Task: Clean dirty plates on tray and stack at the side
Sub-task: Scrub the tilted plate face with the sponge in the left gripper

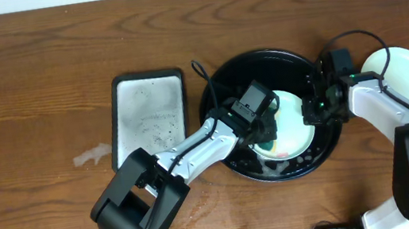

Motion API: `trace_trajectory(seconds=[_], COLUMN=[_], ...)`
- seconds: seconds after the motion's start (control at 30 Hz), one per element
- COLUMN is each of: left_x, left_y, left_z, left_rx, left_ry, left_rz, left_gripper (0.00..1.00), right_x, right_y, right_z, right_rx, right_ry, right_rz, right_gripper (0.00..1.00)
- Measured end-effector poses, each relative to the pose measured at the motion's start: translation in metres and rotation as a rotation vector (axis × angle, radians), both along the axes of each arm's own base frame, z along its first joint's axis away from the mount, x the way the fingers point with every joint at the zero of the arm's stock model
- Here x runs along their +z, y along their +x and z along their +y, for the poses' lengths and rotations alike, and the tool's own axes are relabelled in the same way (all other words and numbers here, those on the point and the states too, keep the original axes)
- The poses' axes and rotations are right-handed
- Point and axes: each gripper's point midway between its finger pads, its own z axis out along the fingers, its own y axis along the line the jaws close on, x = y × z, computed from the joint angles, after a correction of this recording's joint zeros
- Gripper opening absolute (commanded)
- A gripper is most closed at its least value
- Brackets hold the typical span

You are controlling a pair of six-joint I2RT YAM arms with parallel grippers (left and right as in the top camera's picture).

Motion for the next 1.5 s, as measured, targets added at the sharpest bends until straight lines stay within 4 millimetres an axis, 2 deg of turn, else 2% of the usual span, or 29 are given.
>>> trace_trajectory(seconds=[0.13, 0.27, 0.33, 0.47, 0.6, 0.73, 0.83, 0.93, 1.07, 1.23, 1.4, 1.5], left_x=[0.009, 0.009, 0.005, -0.016, -0.022, -0.025, -0.027, -0.024, -0.023, -0.023, -0.019, -0.017], left_y=[0.004, 0.0, 0.0, -0.001, -0.001, -0.002, 0.001, 0.013, 0.021, 0.026, 0.04, 0.038], left_z=[-0.014, -0.018, -0.018, -0.02, -0.019, 0.0, 0.033, 0.064, 0.072, 0.06, 0.02, -0.008], left_rx=[0.007, 0.011, 0.012, 0.008, 0.001, 0.024, 0.078, 0.143, 0.158, 0.144, 0.092, 0.042], left_ry=[-0.072, -0.078, -0.073, -0.052, -0.013, 0.092, 0.214, 0.303, 0.327, 0.272, 0.094, 0.012], left_rz=[-0.012, 0.0, 0.006, 0.042, 0.07, 0.102, 0.146, 0.173, 0.173, 0.152, 0.094, 0.068], left_gripper=[0.07, 0.07, 0.08, 0.07, 0.07, 0.07, 0.07, 0.08, 0.08, 0.07, 0.07, 0.07], right_x=[0.0, 0.0, 0.0, 0.0, 0.0, 0.0, 0.0, 0.0, 0.0, 0.0, 0.0, 0.0], right_y=[-0.001, -0.002, -0.002, -0.003, -0.004, -0.007, -0.01, -0.011, -0.013, -0.013, -0.013, -0.012], right_z=[0.001, 0.002, 0.002, 0.003, 0.003, 0.006, 0.008, 0.01, 0.017, 0.018, 0.018, 0.018], right_rx=[0.001, 0.001, 0.002, 0.002, 0.002, 0.006, 0.01, 0.011, 0.022, 0.023, 0.023, 0.023], right_ry=[0.008, 0.013, 0.014, 0.016, 0.017, 0.032, 0.04, 0.052, 0.081, 0.086, 0.086, 0.086], right_rz=[0.005, 0.01, 0.01, 0.014, 0.015, 0.031, 0.039, 0.045, 0.054, 0.054, 0.053, 0.052], right_gripper=[0.01, 0.01, 0.01, 0.01, 0.01, 0.01, 0.01, 0.01, 0.01, 0.01, 0.01, 0.01])
